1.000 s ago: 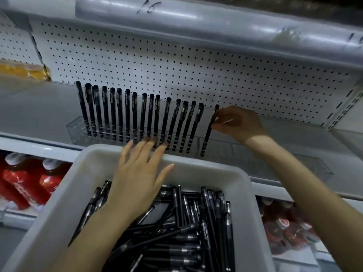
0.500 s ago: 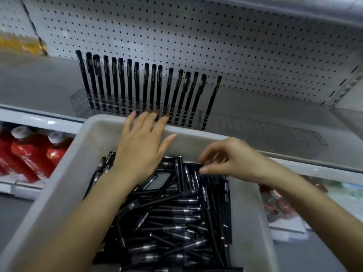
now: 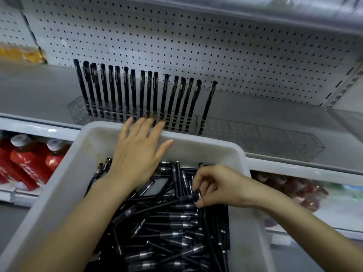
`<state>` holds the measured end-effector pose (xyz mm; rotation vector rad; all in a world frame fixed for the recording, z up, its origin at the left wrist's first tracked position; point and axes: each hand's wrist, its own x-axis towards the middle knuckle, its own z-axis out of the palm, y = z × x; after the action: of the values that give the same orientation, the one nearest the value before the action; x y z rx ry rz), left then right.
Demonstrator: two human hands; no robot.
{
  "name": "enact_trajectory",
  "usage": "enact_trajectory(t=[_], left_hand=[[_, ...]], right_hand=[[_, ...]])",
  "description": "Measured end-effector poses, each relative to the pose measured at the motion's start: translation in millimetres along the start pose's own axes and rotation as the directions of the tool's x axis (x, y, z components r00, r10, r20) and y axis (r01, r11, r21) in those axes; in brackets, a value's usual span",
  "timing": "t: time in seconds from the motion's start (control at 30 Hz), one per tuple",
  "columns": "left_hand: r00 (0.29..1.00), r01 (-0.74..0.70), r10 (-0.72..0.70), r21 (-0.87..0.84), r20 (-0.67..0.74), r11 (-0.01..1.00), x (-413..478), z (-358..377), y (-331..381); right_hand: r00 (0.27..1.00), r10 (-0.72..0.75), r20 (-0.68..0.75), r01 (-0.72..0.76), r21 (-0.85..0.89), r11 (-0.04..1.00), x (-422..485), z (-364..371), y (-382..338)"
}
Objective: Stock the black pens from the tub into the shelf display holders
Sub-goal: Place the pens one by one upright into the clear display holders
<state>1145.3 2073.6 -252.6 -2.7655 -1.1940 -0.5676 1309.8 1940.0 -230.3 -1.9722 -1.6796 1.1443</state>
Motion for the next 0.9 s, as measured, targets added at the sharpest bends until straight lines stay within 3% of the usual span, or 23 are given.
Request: enact_trajectory(t=[0.13,0.27,0.33,0.43,0.57,0.7,0.9], left_hand=[[0.999,0.014,-0.013,-0.041,0.032,0.999,5.1,-7.9,1.7],[0.998,-0.022,0.025,-0.056,0.052,0.998,11.0,-16.1,7.1],[0.996,-0.063,0.068,-0.08,0.063,0.995,12.6,-18.2,13.0],[0.986,-0.132,0.141,-0.097,0.088,0.986,13.6,-18.7,21.4],[0.971,-0.191,0.196,-0.047,0.135,0.98,15.4,-16.1,25.6],[0.966,-0.245,0.234,0.092,0.111,0.965,21.0,-10.7,26.6],[0.963,-0.263,0.257,0.089,0.079,0.961,25.1,-3.4,23.8]], right_hand=[[1.0,-0.022,-0.019,0.027,0.322,0.946,-10.2,-18.6,-3.7],[0.952,-0.072,-0.299,0.197,0.412,0.89,-19.4,-60.0,-10.6],[0.873,-0.062,-0.484,0.31,0.453,0.836,-21.4,-83.0,-11.8],[0.699,-0.033,-0.714,0.449,0.402,0.798,-15.0,-114.9,-9.9],[0.535,-0.063,-0.842,0.536,0.28,0.797,0.6,-142.3,-8.9],[0.517,-0.094,-0.851,0.54,0.239,0.807,12.6,-154.3,-9.5],[0.551,-0.132,-0.824,0.514,0.211,0.831,28.8,-155.3,-8.4]])
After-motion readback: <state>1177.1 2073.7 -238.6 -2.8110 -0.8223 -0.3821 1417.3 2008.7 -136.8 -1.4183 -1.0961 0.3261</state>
